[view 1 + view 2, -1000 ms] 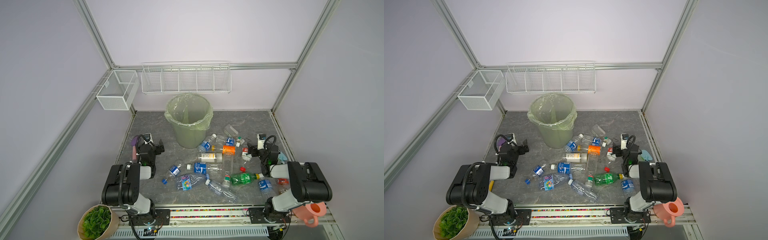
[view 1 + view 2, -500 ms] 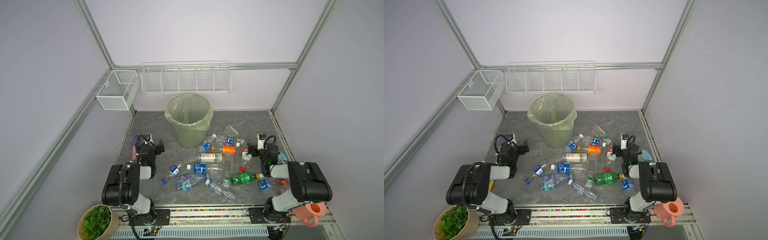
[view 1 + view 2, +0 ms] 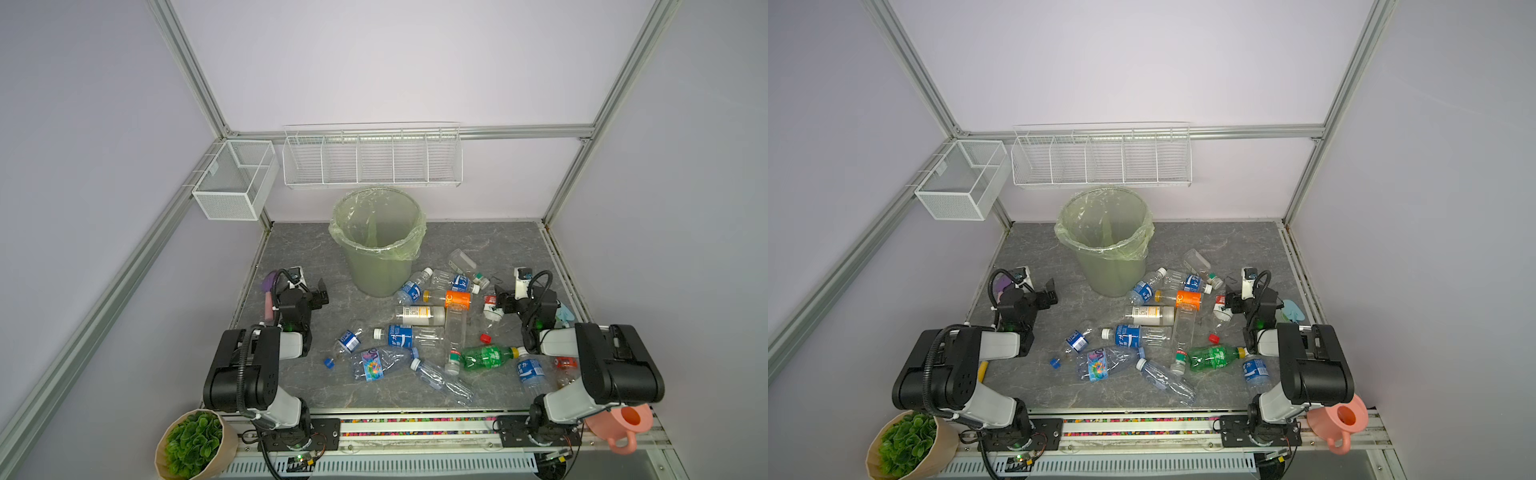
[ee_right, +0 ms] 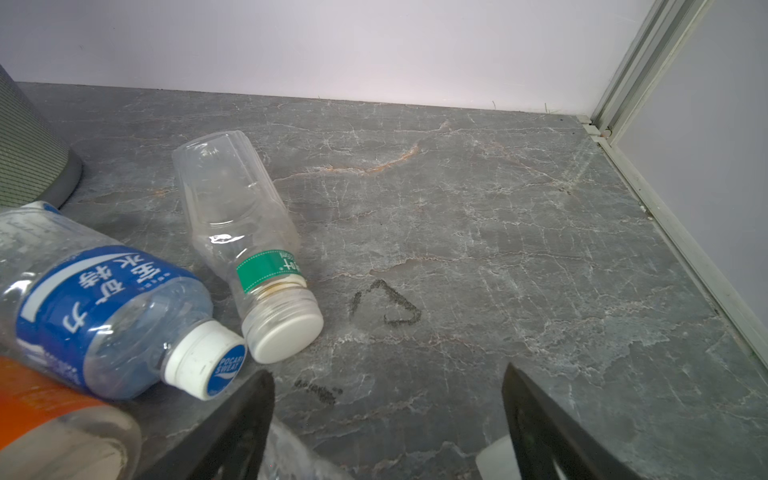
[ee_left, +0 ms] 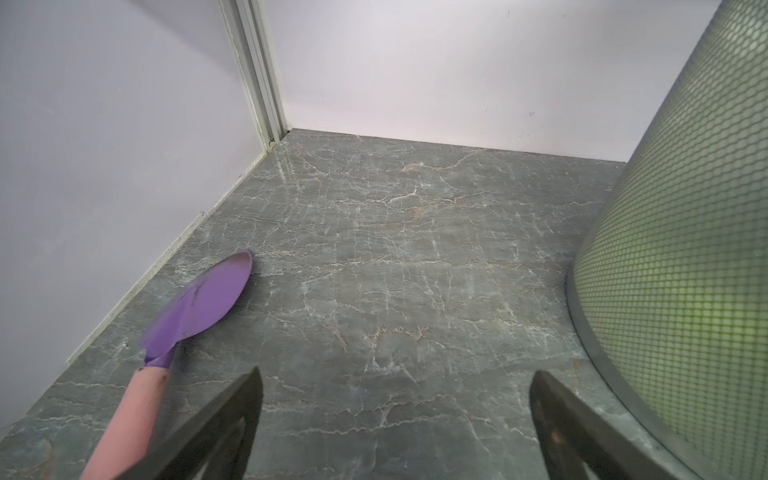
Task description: Throw the plastic bottles in the bin
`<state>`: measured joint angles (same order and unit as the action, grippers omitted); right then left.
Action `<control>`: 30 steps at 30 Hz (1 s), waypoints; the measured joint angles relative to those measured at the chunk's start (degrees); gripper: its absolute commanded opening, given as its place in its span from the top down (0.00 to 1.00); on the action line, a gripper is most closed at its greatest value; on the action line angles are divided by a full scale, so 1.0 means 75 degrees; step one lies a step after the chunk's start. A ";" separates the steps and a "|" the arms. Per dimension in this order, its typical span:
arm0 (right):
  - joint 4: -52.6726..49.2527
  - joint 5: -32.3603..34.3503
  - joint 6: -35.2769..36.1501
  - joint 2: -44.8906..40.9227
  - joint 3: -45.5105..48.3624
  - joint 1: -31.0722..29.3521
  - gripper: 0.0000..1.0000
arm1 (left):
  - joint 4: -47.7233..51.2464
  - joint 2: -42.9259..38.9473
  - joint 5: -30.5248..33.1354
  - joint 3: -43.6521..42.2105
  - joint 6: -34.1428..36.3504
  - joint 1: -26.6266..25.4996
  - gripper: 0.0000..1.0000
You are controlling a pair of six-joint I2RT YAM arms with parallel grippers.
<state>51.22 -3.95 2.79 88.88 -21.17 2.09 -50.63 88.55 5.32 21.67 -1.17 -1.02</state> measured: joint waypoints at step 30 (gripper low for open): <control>-0.9973 0.0994 -0.3299 -0.2553 -0.6706 -0.1256 0.12 | 1.0678 -0.3914 0.1107 0.5546 -0.4709 -0.0804 0.01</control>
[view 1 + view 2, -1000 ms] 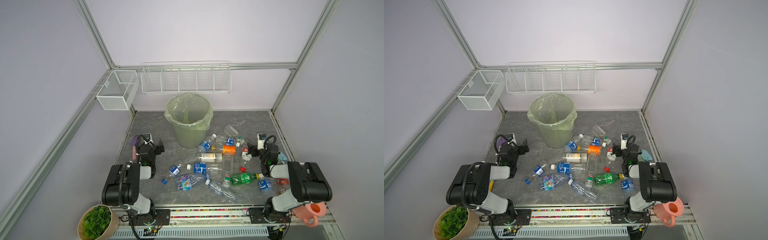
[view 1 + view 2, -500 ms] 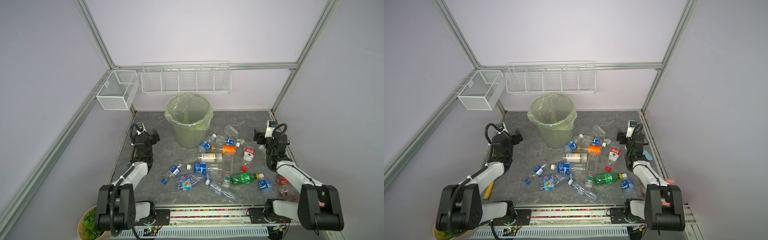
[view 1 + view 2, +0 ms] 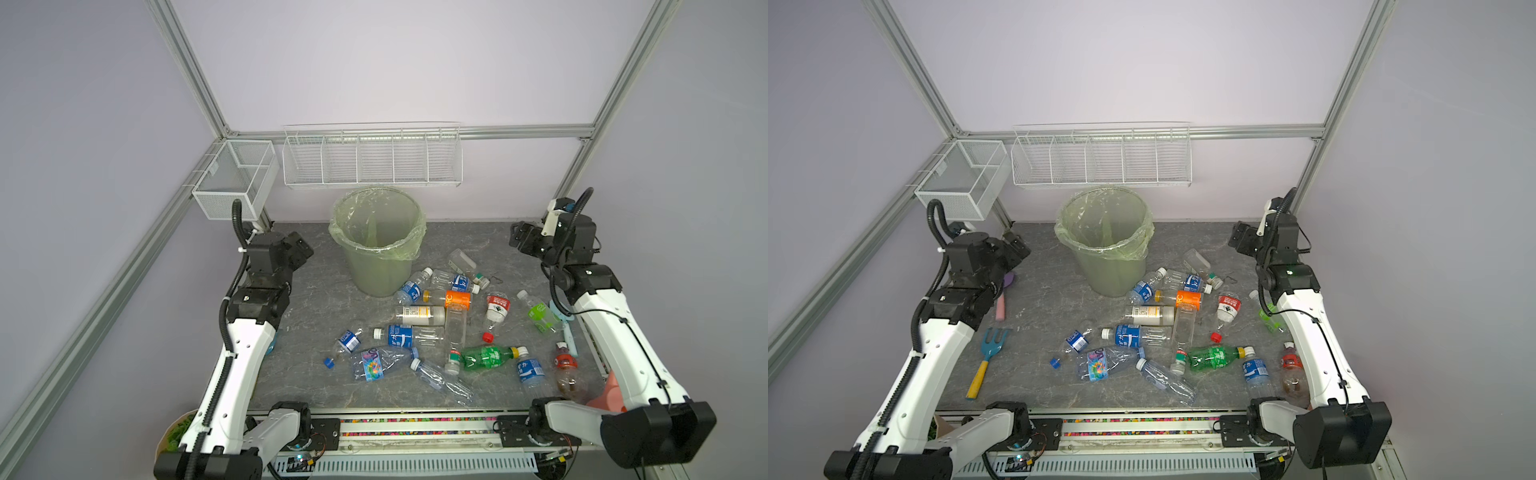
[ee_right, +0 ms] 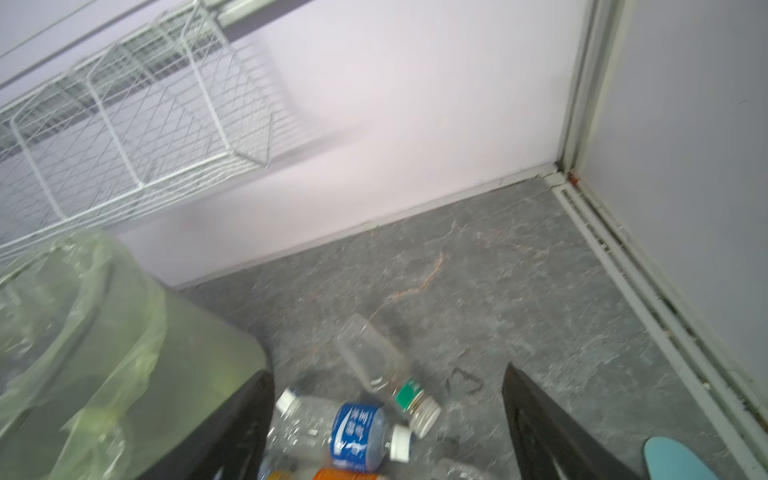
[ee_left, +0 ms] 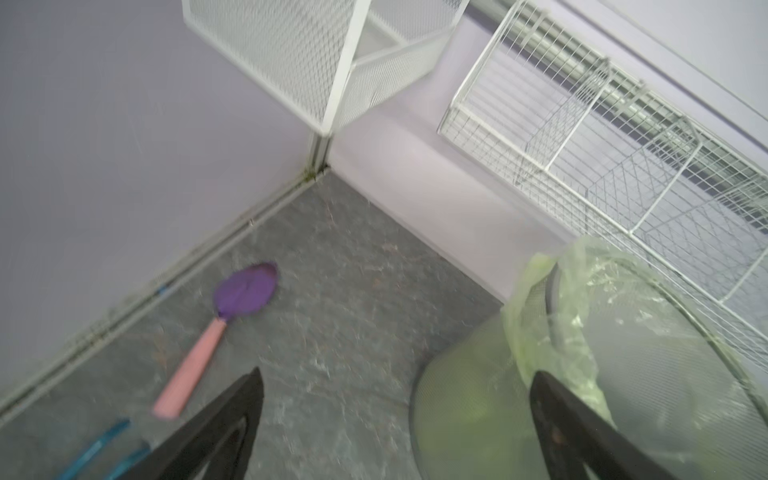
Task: Throw the plastic bottles in the bin
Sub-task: 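Reach both grippers forward over the bottle pile near the robot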
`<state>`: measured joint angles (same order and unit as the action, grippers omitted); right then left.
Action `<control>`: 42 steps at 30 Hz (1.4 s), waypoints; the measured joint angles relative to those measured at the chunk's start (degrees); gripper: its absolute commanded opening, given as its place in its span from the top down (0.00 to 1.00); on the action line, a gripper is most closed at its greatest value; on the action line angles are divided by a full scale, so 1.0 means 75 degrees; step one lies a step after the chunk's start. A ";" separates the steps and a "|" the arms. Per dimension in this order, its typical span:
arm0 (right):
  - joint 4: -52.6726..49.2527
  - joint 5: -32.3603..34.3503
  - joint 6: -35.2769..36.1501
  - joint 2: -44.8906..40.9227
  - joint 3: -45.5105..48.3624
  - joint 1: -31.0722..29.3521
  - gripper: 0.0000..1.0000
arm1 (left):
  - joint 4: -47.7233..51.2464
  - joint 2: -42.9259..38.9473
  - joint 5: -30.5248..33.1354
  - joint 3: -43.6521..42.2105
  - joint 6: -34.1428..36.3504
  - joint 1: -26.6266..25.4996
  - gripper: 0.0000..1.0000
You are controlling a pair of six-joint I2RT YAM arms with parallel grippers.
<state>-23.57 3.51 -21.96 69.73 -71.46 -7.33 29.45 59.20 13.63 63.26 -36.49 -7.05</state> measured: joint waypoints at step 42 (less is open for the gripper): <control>-0.3503 0.1148 -0.0475 -0.0108 0.1026 -0.8457 0.00 | 0.1743 -0.3931 0.0230 -0.2929 -0.2081 -0.6577 0.07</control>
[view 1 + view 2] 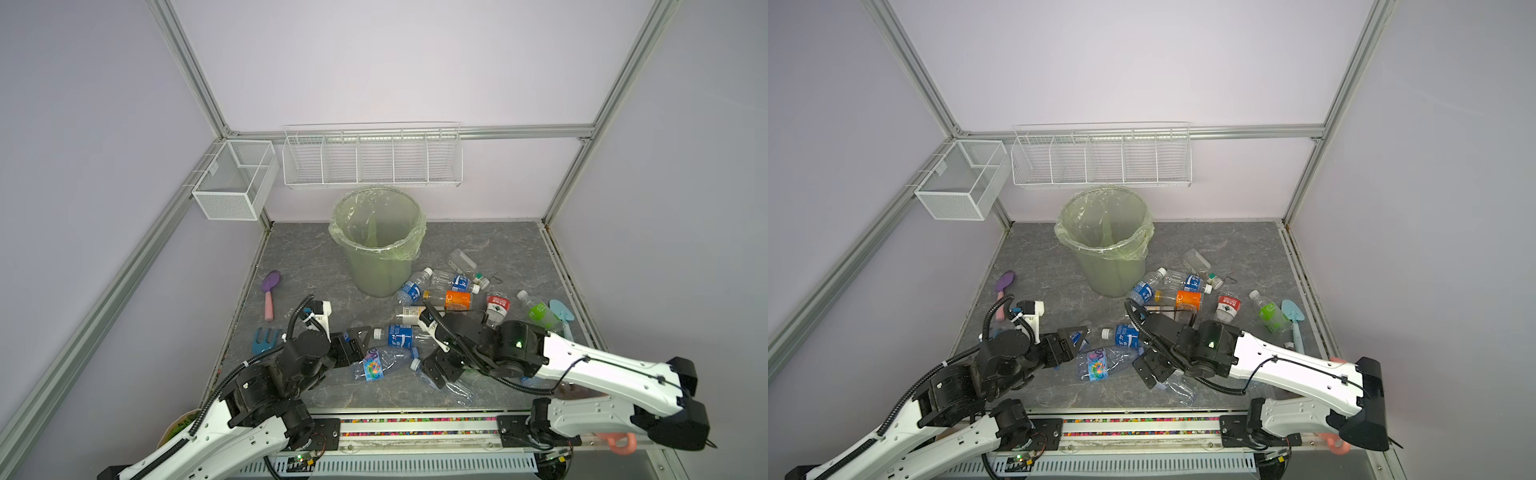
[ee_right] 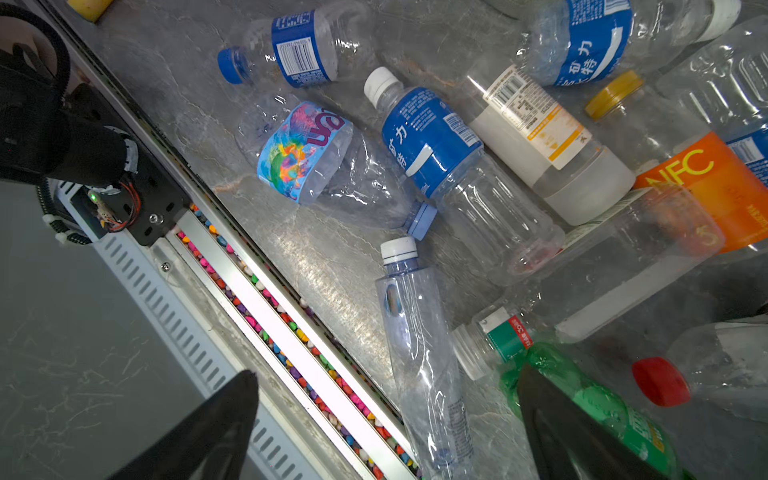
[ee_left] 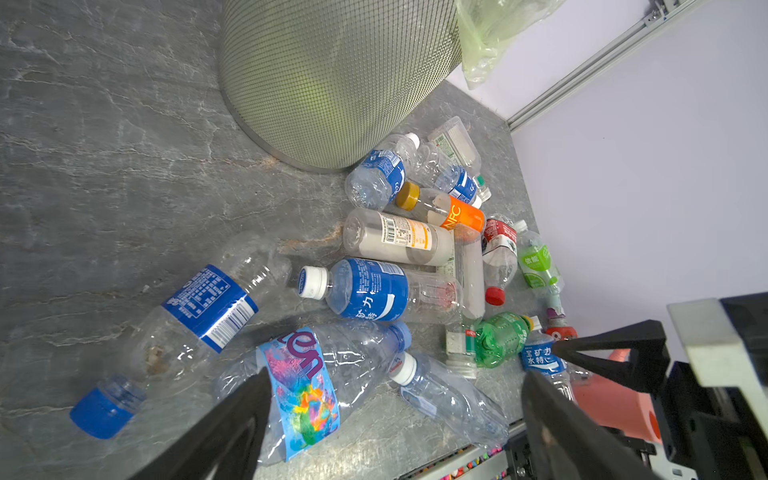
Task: Throw the plastic bottles in the bin
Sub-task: 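Reach both grippers forward over the bottle pile near the robot, then lower the right gripper and grasp the clear white-cap water bottle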
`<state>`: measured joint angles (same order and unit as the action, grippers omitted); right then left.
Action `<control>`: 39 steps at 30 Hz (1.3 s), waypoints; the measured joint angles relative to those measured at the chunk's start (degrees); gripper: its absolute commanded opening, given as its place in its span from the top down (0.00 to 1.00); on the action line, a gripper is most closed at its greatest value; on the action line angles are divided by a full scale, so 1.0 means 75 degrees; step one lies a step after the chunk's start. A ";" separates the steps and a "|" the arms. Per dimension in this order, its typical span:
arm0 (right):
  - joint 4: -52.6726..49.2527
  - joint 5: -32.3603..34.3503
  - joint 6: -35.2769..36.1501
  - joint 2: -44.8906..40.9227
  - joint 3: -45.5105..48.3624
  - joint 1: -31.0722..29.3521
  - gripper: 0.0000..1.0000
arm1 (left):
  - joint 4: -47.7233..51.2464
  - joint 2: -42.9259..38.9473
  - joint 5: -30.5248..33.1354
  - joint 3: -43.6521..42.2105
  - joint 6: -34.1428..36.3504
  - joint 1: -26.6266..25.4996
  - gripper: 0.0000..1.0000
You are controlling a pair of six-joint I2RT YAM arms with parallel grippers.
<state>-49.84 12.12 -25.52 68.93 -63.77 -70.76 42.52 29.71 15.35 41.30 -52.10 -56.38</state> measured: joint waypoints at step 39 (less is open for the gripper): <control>0.1399 0.0166 0.0079 0.2337 0.1233 -0.0230 0.17 | -0.1035 0.1000 -0.0032 -0.0073 0.0571 0.0621 0.09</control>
<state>-39.35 13.37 -24.93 86.46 -54.52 -72.49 34.76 37.21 15.11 40.75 -47.81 -51.72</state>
